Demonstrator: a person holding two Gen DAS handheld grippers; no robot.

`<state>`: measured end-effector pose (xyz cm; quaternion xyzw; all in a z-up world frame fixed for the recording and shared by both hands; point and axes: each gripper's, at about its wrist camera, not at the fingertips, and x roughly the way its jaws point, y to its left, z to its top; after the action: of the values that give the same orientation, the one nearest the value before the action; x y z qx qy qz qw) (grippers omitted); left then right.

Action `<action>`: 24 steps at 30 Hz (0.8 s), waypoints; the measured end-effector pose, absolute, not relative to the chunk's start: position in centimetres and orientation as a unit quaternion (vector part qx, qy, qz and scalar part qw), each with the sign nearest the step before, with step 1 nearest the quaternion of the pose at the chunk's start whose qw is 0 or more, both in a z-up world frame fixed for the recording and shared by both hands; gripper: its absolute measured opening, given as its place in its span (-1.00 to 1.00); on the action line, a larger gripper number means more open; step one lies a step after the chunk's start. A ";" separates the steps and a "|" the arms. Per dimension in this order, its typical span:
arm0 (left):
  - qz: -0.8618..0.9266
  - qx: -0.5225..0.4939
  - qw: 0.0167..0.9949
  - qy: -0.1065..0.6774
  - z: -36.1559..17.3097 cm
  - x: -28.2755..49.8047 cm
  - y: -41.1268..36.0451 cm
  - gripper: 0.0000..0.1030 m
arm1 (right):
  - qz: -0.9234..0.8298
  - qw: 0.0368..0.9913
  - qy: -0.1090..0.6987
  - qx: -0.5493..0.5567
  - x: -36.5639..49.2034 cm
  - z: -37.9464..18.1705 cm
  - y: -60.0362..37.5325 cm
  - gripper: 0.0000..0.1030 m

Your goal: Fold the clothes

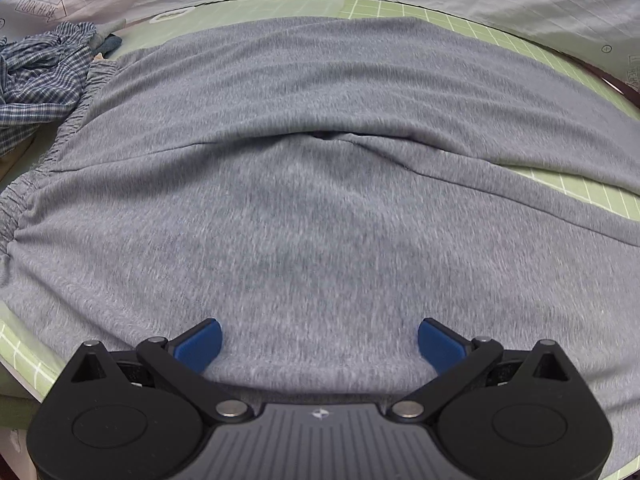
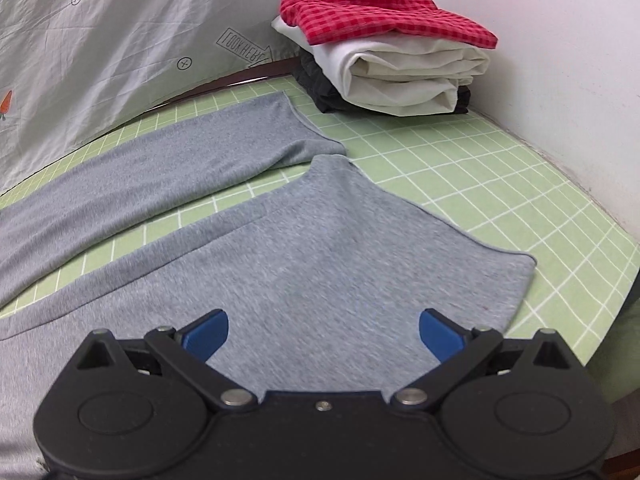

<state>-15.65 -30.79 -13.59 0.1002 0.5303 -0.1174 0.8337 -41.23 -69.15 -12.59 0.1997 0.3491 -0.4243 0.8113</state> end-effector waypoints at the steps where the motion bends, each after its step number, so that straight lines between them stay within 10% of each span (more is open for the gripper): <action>1: -0.115 0.095 0.833 0.532 -13.6 -15.9 -31.0 1.00 | -0.428 0.809 0.350 0.200 -41.9 -12.7 -69.5 1.00; 24: -0.068 0.065 0.836 0.540 -13.5 -16.5 -31.5 1.00 | -0.381 0.808 0.359 0.269 -44.4 -14.9 -68.2 1.00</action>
<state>-16.52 -31.53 -13.53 0.0649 0.5403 -0.0682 0.8362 -44.40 -68.20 -14.91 0.2689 0.3590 -0.3814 0.8083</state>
